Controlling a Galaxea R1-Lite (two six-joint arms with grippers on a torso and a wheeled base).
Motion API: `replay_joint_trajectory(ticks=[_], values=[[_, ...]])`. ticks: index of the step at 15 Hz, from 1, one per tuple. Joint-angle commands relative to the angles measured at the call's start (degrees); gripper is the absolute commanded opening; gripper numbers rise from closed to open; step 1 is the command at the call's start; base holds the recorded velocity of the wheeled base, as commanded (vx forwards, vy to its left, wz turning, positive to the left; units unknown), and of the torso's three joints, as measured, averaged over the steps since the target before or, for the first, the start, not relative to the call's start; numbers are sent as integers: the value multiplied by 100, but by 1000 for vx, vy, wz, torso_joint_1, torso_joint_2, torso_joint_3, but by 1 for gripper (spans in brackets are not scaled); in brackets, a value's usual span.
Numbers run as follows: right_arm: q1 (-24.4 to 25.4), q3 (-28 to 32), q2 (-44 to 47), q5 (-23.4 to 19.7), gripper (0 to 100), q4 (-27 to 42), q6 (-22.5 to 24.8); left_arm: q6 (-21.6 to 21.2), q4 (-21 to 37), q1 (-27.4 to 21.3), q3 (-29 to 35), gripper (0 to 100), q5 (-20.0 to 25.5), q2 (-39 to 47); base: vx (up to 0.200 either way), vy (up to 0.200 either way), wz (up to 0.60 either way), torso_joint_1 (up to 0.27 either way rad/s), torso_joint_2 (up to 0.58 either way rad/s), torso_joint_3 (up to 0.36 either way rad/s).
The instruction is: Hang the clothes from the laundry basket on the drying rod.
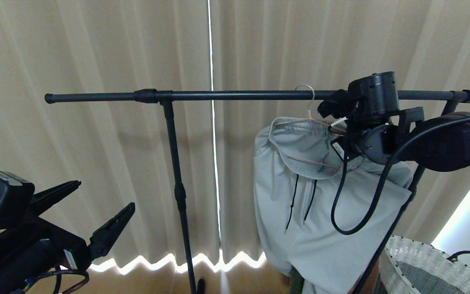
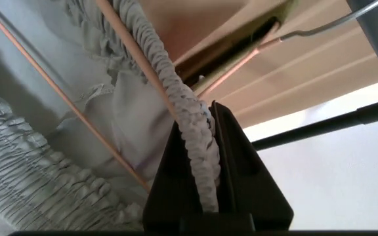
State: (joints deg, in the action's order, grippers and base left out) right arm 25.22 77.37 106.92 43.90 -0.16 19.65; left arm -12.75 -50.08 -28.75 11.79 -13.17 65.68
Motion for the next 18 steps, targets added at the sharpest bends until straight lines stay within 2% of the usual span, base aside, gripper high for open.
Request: replay_joint_trajectory(ticks=[1,4,11,16,17,18], values=[[9,-3,13,-4,100,-11,4,1,-2,1,-1,100,-2,-3,0,0,0,0,0,0],[62,-21,74,-66,100,-81,-67,1,-2,1,-1,100,-2,-3,0,0,0,0,0,0],[176,-47,303,-1103,100,-749,-506,-8,-2,1,-1,100,-2,-12,0,0,0,0,0,0],[185,-47,303,-1569,100,-749,-954,1,-2,1,-1,100,-2,-3,0,0,0,0,0,0],[211,-47,268,-1938,100,-749,-1130,1,-2,1,-1,100,-2,-3,0,0,0,0,0,0],[255,-47,250,-2034,100,-740,-1165,1,-2,1,-1,100,-2,-3,0,0,0,0,0,0]])
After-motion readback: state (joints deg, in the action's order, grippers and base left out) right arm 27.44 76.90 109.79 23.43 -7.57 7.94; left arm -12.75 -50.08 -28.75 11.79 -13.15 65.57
